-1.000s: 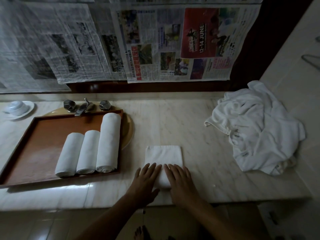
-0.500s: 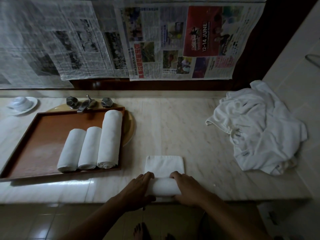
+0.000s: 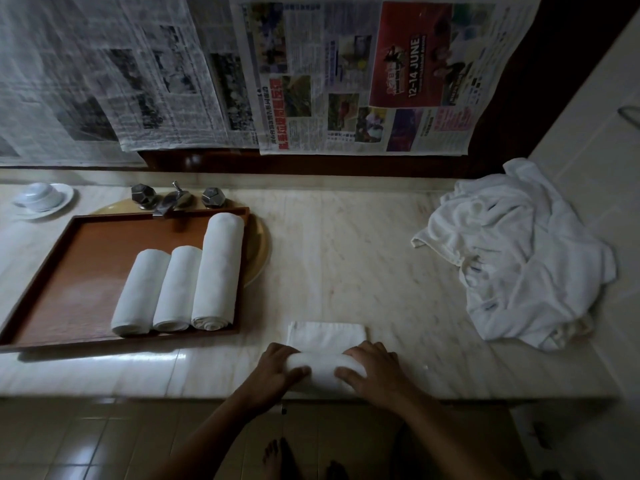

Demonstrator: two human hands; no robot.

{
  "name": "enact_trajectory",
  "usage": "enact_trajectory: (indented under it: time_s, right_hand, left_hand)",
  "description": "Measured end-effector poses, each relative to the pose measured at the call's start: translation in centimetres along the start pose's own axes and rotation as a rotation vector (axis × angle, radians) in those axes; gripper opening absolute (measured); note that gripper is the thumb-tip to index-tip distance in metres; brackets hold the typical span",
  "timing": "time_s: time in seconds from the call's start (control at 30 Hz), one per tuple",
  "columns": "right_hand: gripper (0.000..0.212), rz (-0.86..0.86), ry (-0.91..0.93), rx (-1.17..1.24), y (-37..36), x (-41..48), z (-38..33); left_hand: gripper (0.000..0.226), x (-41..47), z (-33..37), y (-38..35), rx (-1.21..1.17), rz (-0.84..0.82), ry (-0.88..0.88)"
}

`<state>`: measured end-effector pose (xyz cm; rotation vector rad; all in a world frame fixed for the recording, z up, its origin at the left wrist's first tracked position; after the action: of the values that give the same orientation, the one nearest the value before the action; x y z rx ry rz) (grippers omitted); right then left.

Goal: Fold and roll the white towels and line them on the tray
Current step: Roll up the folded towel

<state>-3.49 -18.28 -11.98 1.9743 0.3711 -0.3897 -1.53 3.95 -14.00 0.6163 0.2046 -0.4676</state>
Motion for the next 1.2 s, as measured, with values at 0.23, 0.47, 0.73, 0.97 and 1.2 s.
enact_trajectory:
  time_s: [0.23,0.47,0.73,0.97,1.2]
  right_hand:
    - [0.033,0.592,0.212,-0.127,0.4,-3.7,-4.6]
    - [0.055,0.618,0.331,-0.245,-2.7,-3.8,-5.9]
    - [0.083,0.241,0.292,-0.352,-2.0,1.4,-4.7]
    - [0.102,0.056,0.246,-0.484,0.8,5.2,-5.6]
    - [0.09,-0.093,0.266,-0.519,1.9,7.3,-6.8]
  left_hand:
    - [0.041,0.9,-0.2,-0.3,-0.071,0.063,0.135]
    - [0.059,1.4,-0.2,0.7,-0.138,0.209,0.192]
    - [0.047,1.7,0.4,1.6,-0.116,0.214,0.243]
    - [0.049,1.6,0.5,2.4,-0.206,0.25,0.284]
    - [0.042,1.1,0.3,0.8,-0.355,0.269,0.377]
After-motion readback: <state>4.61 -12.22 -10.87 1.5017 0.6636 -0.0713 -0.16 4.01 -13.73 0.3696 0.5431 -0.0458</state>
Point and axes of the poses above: each hand's wrist, its own x-axis towards the middle knuckle, its own y-axis out of the back of the hand, z = x × y, the point moved 7 cm from there along x, towards the middle knuckle, and after that the axes turned 4 degrees about -y, right-handed, at the moved point
